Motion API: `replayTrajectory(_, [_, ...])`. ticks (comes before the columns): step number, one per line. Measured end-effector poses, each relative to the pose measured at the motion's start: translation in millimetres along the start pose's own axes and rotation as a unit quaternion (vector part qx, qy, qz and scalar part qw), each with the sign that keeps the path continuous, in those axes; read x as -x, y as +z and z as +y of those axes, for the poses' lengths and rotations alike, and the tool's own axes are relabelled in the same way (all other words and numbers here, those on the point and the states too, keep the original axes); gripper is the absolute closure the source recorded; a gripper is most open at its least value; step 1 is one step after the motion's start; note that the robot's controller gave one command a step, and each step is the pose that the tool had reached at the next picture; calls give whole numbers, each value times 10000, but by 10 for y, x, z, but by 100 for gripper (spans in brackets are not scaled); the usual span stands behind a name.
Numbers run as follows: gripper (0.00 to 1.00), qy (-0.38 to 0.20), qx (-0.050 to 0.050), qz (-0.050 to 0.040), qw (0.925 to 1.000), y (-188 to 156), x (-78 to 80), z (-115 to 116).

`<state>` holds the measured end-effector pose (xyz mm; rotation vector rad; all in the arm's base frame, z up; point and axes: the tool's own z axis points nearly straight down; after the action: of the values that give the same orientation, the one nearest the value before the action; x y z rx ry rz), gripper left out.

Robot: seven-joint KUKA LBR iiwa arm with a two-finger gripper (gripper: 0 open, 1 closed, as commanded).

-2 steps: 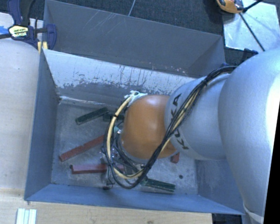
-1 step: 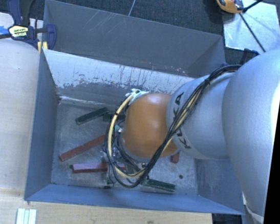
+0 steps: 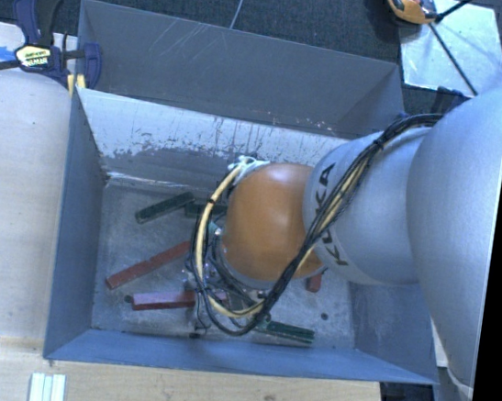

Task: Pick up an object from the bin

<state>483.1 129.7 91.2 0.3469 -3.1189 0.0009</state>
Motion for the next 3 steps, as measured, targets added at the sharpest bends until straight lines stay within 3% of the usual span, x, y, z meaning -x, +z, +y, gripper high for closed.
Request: replayTrajectory(3, [100, 5, -1, -19, 10000, -535, 2, -2])
